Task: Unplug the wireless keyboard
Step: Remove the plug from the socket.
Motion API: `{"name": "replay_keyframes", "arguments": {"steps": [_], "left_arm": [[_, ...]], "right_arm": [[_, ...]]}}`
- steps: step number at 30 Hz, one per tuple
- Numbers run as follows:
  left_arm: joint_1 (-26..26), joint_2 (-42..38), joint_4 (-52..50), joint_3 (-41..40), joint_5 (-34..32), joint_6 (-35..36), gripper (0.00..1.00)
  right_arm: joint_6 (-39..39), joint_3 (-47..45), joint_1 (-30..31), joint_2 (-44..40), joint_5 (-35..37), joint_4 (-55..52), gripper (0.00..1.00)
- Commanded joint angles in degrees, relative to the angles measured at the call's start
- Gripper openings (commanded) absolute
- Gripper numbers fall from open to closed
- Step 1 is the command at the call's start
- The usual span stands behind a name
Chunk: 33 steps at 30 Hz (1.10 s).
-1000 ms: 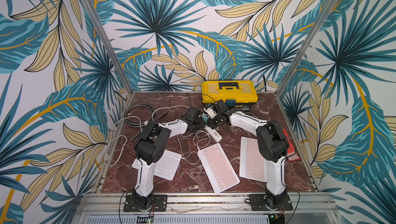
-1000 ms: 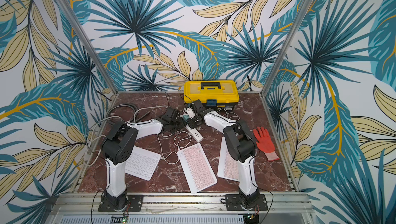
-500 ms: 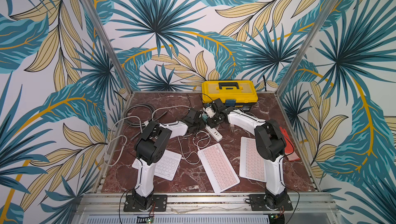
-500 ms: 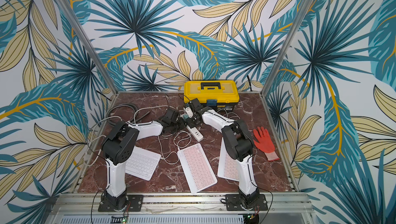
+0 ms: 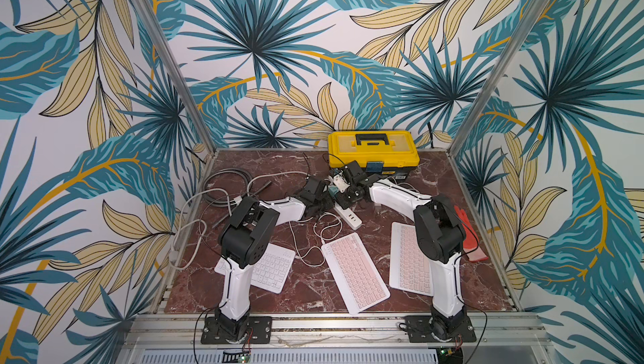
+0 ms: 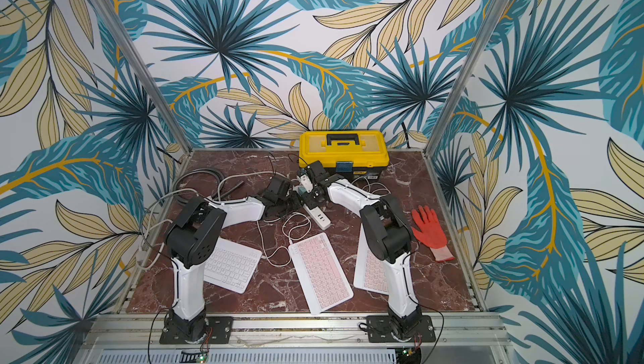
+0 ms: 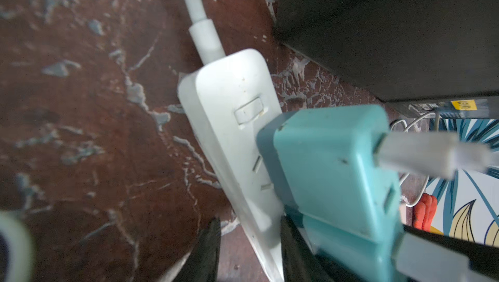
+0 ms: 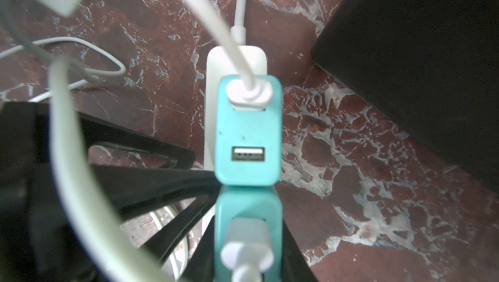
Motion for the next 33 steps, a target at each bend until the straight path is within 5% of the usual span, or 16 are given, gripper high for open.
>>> {"name": "replay_keyframes", "arguments": {"steps": [1, 6, 17, 22, 33], "left_arm": [[-1.8, 5.4, -9.6, -3.9, 2.3, 2.0, 0.38], [-1.9, 6.0, -9.5, -4.0, 3.0, 2.2, 0.38], [-1.2, 7.5, -9.8, -3.0, 4.8, 2.3, 0.38], [-1.1, 7.6, -10.7, -2.5, 4.7, 2.6, 0.38], [-1.3, 8.0, -10.7, -2.6, 5.1, 2.4, 0.38]], "right_arm": [[3.1, 3.4, -1.0, -0.9, -12.9, 1.1, 0.15], [4.6, 2.8, -1.8, -1.2, -16.7, 1.3, 0.16], [-6.0, -10.5, 5.0, -8.6, 0.5, 17.4, 0.14], [-7.4, -10.2, 6.0, -8.0, 2.0, 16.7, 0.14], [2.7, 0.9, -1.8, -2.7, -22.5, 0.8, 0.14]]}}
